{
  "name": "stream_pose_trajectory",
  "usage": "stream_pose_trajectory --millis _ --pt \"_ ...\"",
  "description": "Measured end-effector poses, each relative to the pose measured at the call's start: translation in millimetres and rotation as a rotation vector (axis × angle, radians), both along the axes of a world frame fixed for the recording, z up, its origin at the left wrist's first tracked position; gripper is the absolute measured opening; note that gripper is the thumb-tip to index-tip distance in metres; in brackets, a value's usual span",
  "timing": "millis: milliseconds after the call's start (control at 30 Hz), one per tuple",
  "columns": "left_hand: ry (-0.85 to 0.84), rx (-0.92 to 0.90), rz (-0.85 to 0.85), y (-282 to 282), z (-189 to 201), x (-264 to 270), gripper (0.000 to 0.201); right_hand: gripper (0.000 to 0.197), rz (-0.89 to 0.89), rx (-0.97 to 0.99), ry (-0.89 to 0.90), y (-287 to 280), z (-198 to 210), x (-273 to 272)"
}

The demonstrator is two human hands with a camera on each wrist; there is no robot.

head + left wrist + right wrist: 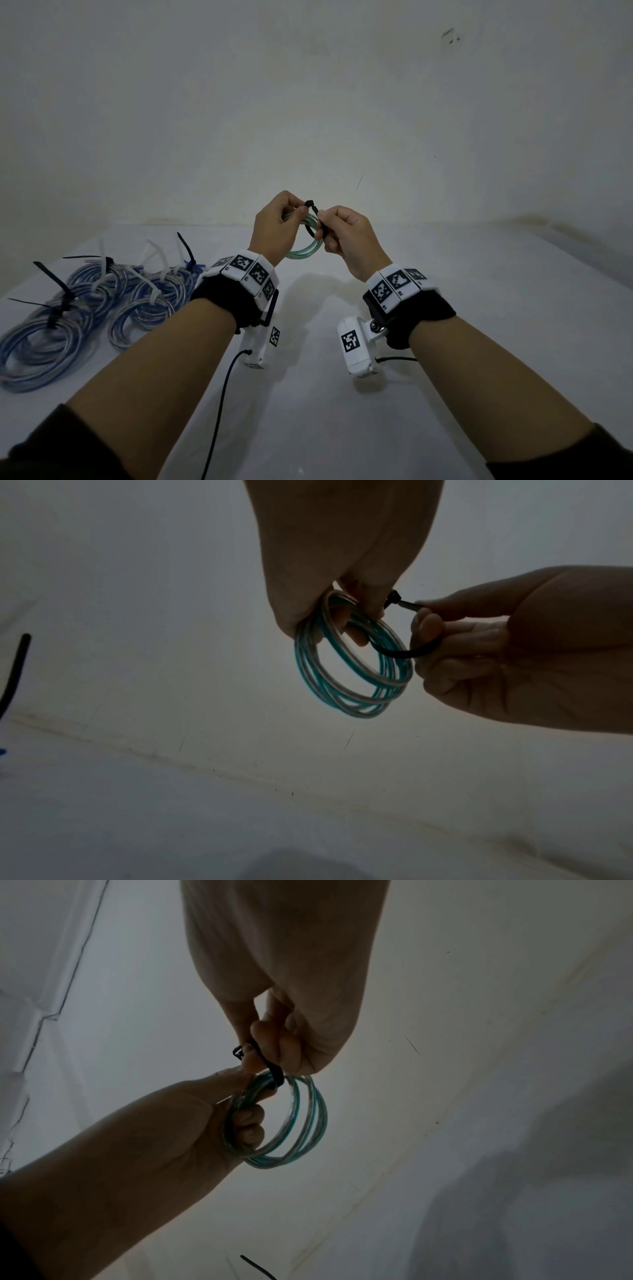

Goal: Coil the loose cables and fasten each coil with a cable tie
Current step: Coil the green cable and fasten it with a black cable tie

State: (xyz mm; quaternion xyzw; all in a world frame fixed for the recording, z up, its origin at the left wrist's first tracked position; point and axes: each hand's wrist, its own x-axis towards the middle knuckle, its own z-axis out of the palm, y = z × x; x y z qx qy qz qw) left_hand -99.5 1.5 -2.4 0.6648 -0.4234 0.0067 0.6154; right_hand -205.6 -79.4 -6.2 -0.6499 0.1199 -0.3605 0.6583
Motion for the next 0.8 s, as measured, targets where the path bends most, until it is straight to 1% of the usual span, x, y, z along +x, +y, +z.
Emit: stream_pose_trajectory --millis 433,600,700,800 --pt "-0.095 0.056 0.039 -0.1 -4.9 -1.4 0.009 0.024 -0.005 -0.008 0.019 -2.2 -2.6 -1.7" --pt "-0.169 0.082 0.031 -1.8 -3.7 -1.2 0.009 0.023 -0.005 0.007 0.031 -2.2 -2.5 -3.2" --pt "-0.245 0.101 0.046 -2.1 -3.6 -1.8 0.009 0.023 -0.006 0.016 0.030 -2.1 -1.3 -4.6" --pt "-0.408 0.125 0.067 -0.8 -5.6 -3.3 0.009 0.024 -0.019 0.044 0.031 -0.9 -0.2 -4.9"
